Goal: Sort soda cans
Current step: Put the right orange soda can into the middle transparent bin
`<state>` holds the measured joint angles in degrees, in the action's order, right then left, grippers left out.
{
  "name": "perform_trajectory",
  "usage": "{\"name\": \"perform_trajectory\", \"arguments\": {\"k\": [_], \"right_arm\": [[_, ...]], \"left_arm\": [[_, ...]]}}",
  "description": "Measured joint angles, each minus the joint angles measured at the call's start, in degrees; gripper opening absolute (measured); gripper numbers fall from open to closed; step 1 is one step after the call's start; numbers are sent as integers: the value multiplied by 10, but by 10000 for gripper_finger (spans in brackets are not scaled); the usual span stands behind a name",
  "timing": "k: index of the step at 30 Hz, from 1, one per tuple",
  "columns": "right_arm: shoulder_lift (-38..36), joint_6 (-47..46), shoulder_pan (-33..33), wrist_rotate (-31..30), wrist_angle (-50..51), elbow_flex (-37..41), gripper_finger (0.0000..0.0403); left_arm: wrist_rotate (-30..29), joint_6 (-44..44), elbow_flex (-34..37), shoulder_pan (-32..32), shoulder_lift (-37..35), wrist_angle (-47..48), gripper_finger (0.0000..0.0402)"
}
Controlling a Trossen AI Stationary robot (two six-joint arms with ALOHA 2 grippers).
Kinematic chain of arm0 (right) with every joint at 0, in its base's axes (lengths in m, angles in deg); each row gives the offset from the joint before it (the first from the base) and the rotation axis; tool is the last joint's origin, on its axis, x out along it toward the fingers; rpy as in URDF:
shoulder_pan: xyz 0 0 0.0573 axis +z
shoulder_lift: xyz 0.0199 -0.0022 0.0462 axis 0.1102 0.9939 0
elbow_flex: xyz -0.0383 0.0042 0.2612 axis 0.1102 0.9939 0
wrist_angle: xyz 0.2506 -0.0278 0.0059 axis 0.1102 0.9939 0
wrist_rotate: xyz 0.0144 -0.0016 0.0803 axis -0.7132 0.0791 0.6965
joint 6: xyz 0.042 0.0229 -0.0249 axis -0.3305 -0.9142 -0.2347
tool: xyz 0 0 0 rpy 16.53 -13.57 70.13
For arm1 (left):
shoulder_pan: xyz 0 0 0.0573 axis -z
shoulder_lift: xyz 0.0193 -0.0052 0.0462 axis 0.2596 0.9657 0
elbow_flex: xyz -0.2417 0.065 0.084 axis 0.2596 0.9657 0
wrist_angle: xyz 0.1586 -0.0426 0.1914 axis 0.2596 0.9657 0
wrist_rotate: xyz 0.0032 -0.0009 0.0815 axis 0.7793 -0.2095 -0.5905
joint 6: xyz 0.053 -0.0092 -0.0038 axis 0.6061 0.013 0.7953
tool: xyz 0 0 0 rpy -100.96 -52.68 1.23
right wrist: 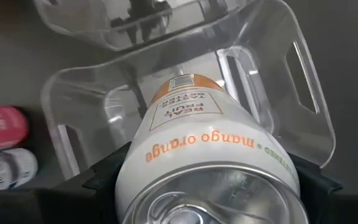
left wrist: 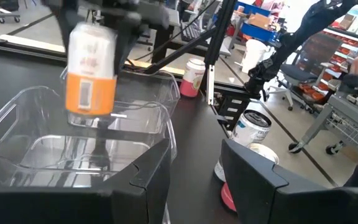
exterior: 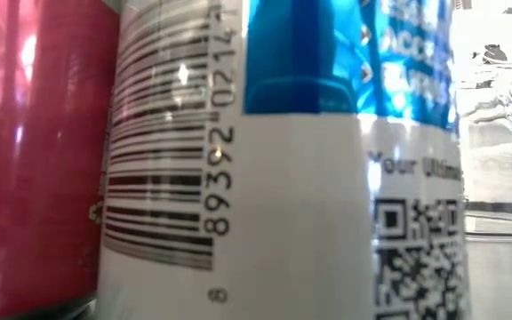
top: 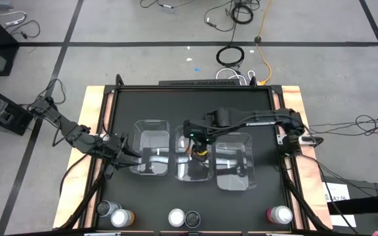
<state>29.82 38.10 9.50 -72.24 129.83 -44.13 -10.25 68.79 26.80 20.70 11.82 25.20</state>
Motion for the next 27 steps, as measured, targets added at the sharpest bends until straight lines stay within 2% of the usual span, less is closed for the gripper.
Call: {"name": "perform_trajectory", "arguments": {"k": [15,27], "right_arm": [[97,47,-66,-16,36,0,277],[103,60,-70,-11,1,47,277]], "left_arm": [[0,0,0,0,0,0,152],[0,0,0,0,0,0,152]]}}
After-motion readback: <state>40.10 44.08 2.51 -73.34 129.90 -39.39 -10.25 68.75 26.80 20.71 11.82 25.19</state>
